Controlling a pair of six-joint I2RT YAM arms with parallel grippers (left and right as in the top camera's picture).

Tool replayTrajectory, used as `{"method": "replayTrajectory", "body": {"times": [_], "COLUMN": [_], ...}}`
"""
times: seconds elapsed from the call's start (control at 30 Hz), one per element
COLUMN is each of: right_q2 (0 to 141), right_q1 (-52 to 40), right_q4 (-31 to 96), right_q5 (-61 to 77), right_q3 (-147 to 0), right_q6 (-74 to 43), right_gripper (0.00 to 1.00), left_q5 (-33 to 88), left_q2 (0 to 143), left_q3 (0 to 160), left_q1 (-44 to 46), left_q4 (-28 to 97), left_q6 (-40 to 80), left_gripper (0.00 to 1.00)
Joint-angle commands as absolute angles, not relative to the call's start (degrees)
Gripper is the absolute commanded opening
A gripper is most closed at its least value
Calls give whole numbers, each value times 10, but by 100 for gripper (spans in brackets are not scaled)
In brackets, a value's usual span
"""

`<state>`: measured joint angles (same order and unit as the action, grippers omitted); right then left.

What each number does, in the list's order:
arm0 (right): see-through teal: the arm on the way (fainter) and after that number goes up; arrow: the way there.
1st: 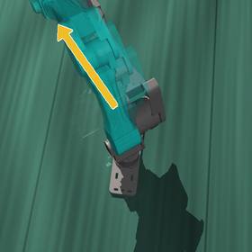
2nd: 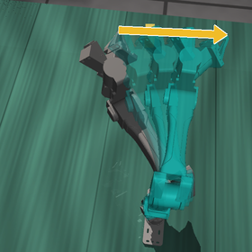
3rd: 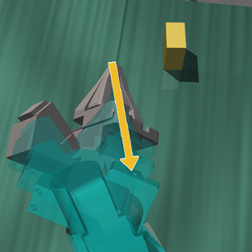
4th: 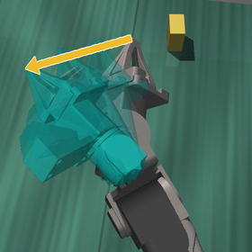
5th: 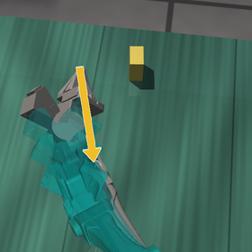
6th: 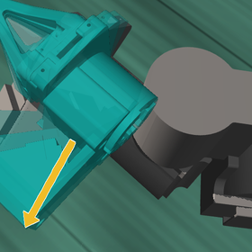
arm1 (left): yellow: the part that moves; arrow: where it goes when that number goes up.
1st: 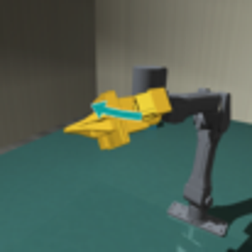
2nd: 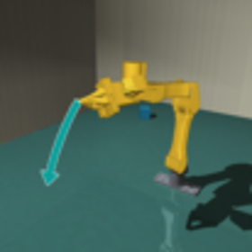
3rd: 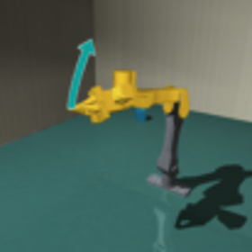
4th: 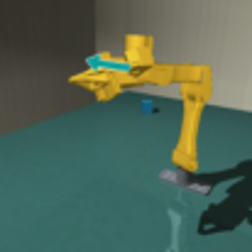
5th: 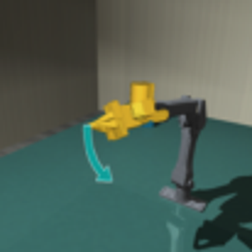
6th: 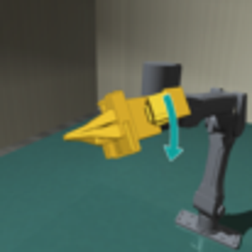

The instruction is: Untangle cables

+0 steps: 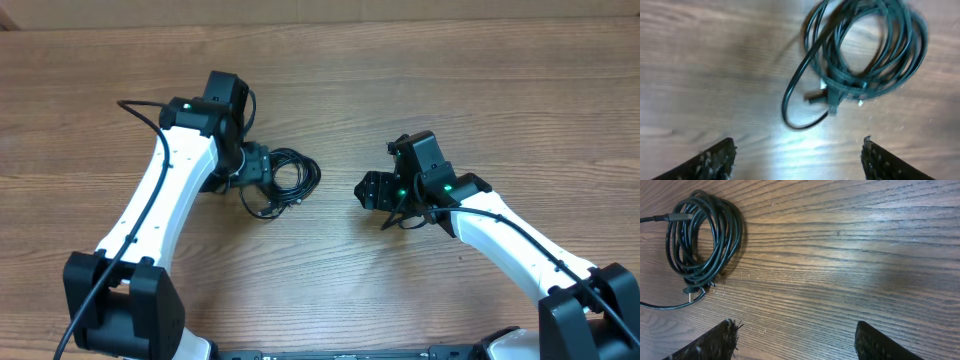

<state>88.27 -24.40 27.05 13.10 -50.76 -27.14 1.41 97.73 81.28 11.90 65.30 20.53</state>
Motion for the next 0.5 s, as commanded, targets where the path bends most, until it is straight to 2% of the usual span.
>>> {"method": "replayTrajectory", "body": {"times": [0.0, 0.07, 0.17, 0.23, 0.27, 0.33, 0.37, 0.47], "right_q2": [882, 882, 882, 882, 882, 882, 882, 882], "right_q1": [-244, -244, -244, -244, -244, -244, -244, -244], "right_q4": [269, 269, 269, 271, 272, 276, 277, 278], "right_q5": [125, 125, 125, 125, 125, 125, 125, 125], "right_q3": [-513, -513, -513, -513, -513, -513, -513, -513], "right_q6": [-270, -270, -270, -270, -270, -270, -270, -270], "right_gripper": [73, 73, 73, 73, 73, 73, 74, 73], "left_q5": [29, 30, 40, 52, 50, 29, 5, -35], "left_q2": [983, 983, 989, 994, 997, 1004, 1010, 1027], "left_q3": [815, 815, 815, 815, 815, 815, 815, 815], "left_q1": [121, 126, 136, 142, 144, 145, 145, 144], "left_q4": [607, 550, 485, 470, 473, 489, 501, 520], "left_q6": [229, 224, 189, 170, 163, 156, 154, 148], "left_gripper": [78, 72, 47, 38, 40, 64, 71, 73]}}
